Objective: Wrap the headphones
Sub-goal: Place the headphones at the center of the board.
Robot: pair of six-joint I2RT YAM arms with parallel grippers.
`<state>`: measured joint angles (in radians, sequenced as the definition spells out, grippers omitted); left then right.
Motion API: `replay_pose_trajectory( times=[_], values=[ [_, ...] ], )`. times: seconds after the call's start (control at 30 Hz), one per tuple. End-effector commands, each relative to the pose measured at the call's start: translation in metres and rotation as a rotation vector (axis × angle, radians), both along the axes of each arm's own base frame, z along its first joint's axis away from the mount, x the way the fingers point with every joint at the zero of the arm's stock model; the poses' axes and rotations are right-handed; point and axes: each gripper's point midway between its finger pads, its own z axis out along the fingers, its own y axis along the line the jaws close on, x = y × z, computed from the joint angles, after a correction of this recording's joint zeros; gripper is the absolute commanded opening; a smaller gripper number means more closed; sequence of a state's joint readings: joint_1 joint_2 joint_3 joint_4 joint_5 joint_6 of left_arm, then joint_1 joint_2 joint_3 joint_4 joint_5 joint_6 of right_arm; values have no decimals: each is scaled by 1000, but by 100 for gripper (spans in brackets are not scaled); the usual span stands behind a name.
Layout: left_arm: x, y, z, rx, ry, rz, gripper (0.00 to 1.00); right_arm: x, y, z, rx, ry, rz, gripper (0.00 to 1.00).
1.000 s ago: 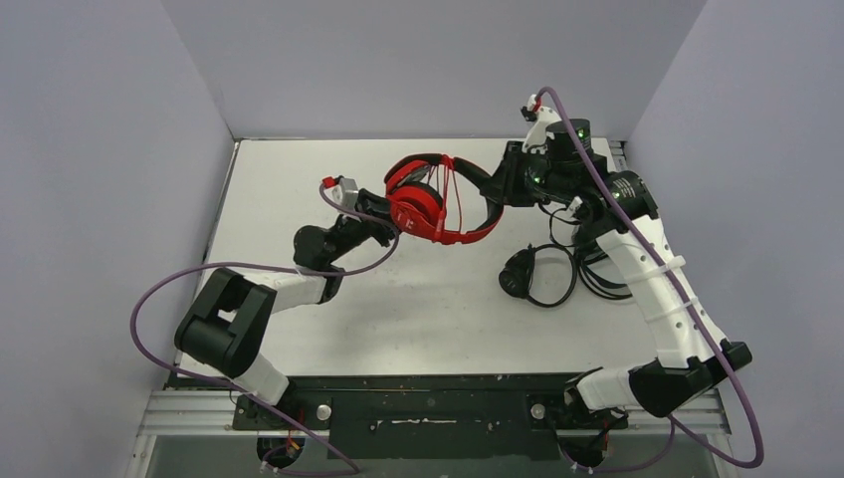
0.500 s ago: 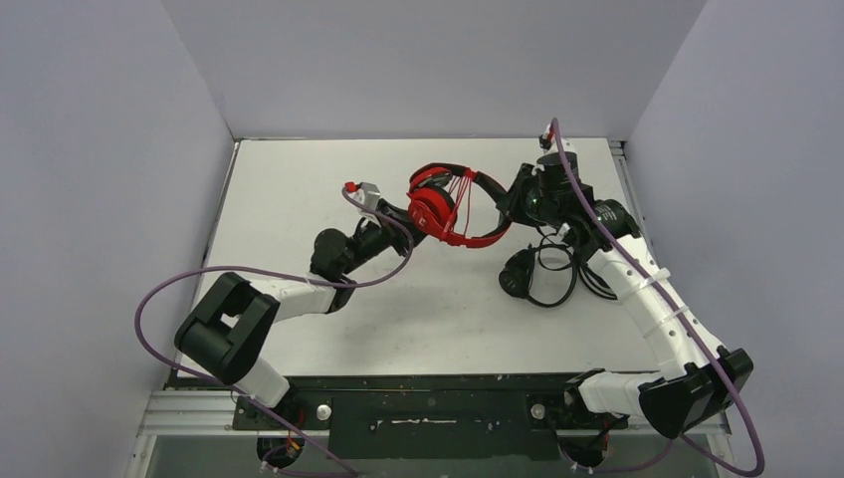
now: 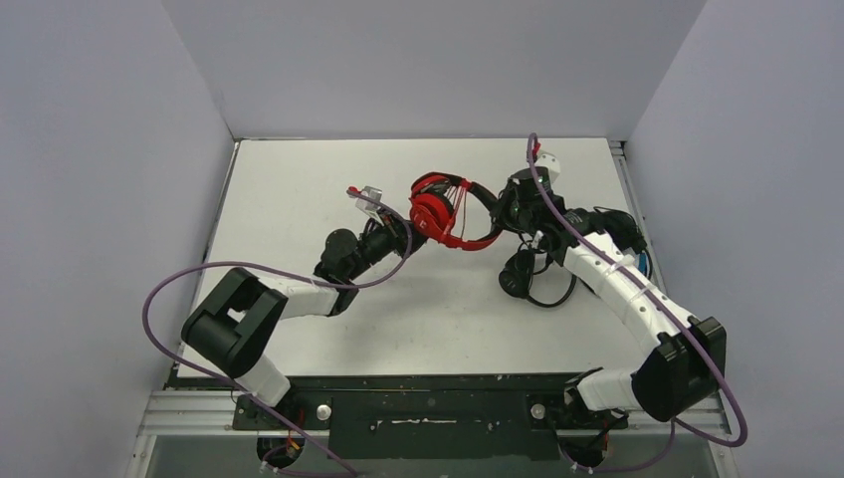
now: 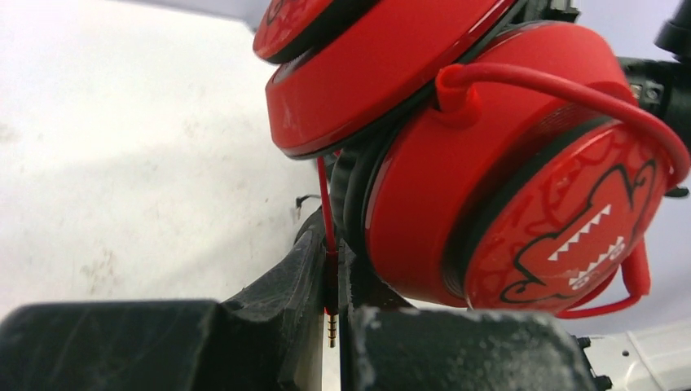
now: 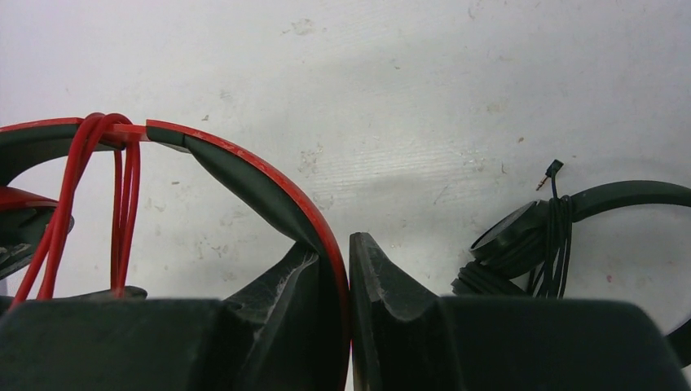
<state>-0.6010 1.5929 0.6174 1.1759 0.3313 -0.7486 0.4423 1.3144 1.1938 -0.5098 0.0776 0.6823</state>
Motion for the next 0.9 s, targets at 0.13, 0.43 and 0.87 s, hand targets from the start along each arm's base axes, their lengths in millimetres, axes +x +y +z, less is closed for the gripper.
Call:
replay_pose_trajectory(
  times=[0.13,0.43,0.87],
  values=[
    [4,-8,-52,-27,265,2,0,55,-8,-5,56,-140,-258,0],
    [18,-19,-96,-127,469,15,0,65,-16,-52,-16,-86,-381,0],
    [27,-19,-144,-102,668,107,0,85,-19,-128,-113,9,-472,0]
  ],
)
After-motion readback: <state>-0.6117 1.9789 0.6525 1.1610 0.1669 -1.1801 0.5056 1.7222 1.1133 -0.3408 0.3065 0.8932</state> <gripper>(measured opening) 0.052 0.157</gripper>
